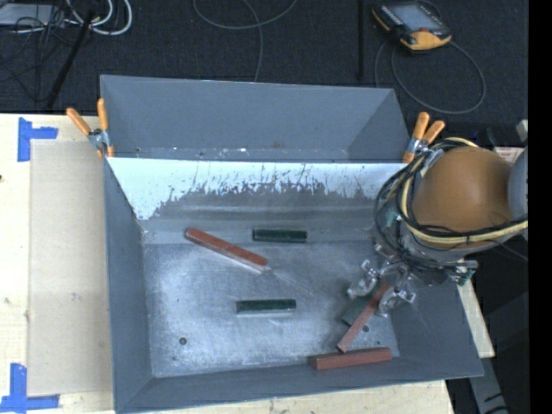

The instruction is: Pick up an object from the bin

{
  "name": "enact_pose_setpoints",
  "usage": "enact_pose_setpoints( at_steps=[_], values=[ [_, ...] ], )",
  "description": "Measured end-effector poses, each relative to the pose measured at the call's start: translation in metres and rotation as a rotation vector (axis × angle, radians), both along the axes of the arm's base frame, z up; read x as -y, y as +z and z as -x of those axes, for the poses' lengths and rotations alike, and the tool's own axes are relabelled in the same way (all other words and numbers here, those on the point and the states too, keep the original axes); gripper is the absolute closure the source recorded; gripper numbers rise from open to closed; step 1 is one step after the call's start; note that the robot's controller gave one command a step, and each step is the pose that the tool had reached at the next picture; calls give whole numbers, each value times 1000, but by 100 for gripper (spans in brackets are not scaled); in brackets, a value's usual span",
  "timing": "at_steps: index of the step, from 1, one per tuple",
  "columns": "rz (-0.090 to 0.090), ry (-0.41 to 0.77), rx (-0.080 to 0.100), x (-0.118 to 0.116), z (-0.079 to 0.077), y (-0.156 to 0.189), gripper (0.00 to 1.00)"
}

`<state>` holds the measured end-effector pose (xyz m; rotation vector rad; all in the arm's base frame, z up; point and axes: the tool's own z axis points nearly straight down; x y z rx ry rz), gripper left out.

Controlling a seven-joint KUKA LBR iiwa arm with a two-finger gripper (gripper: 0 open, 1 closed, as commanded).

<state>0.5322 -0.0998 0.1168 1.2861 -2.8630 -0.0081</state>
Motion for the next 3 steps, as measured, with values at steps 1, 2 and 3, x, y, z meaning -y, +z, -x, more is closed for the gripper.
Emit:
enact_pose_setpoints(
  at_steps=[1,2,3],
  values=[
    [0,0,-2,0,1,23,100],
    [2,-2,4,1,-1,43,100],
    [3,-2,9,0,-1,53,100]
  ],
)
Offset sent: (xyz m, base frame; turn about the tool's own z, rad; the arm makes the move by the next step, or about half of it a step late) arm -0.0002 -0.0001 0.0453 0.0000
